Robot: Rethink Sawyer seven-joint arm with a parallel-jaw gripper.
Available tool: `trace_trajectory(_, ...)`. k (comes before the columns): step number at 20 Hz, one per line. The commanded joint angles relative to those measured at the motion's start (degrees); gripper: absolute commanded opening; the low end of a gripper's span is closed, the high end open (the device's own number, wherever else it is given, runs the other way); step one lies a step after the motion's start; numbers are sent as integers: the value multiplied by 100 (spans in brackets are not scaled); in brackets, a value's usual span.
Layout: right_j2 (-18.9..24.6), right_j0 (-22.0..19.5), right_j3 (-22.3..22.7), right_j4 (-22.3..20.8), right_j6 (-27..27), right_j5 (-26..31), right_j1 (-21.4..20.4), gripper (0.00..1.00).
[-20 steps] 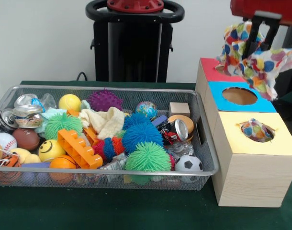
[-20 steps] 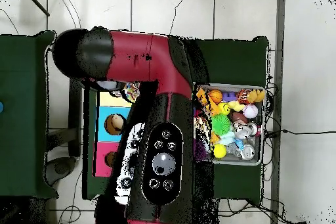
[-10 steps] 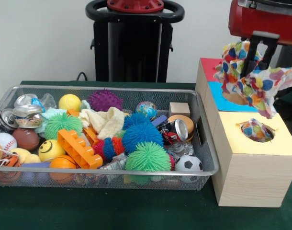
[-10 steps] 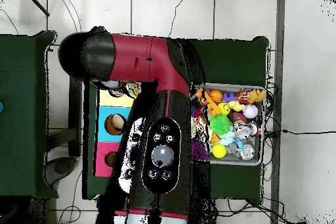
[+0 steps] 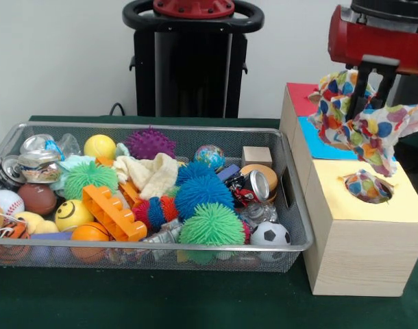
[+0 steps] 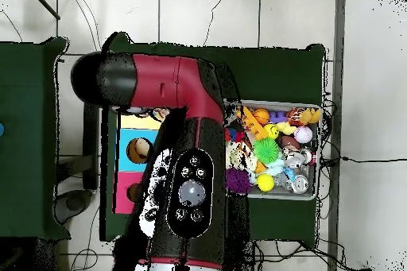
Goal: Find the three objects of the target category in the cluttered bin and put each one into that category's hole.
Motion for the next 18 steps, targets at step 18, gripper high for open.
trace_trajectory(18, 499, 205, 1211, -21, 729, -1090, 418, 0)
